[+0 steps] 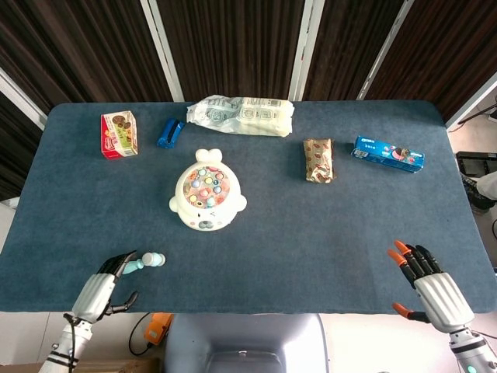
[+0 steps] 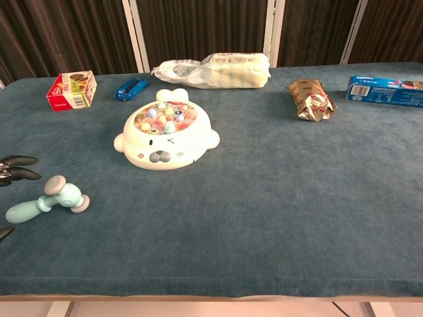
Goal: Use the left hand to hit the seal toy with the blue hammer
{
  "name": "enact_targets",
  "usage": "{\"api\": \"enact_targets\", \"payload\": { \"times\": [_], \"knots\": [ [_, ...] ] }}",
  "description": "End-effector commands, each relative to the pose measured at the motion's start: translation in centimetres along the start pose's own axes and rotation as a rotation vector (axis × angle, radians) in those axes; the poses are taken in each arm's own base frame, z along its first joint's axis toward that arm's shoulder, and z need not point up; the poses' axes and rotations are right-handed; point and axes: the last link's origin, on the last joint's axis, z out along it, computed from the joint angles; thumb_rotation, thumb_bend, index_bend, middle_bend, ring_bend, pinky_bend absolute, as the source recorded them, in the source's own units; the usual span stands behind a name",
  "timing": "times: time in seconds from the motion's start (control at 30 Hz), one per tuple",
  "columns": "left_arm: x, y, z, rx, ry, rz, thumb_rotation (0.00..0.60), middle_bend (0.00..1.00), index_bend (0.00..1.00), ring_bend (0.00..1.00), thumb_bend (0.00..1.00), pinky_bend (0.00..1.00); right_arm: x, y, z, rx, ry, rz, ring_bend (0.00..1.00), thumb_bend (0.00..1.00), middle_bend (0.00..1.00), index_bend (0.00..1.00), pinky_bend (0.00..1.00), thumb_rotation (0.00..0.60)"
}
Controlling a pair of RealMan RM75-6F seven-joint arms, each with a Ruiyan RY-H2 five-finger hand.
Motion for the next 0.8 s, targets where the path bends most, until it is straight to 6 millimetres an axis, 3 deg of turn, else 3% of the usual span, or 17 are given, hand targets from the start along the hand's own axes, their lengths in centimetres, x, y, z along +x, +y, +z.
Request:
{"api": "enact_targets", "payload": {
  "times": [0.03,0.4,0.8],
  "knots": [
    [-0.8,0.1,2.1,0.023,0.01,0.024,0.6,0.13,0.08,0.08,0.37,0.07,0.1,0.0,0.0,-0.002,0.002,0.002,0.0,0.2,0.0,0.0,0.0,0.6],
    [-1.9,-0.4,4.2,0.075,-0.006,0.028,0.6,0.15,0.19,0.08,0.36,0.02,0.3,0.3,-0.1,-0.006,0.013,0.01,0.0,0.2,0.0,0.0,0.0,0.6],
    [-2.5,-0.1,5.8,0.103,0.008,0.025,0.6,0.23,0.29,0.15,0.36,0.03,0.3,0.2,-0.1,0.0,0.009,0.012,0.0,0.2,0.0,0.0,0.0,0.6]
  ]
}}
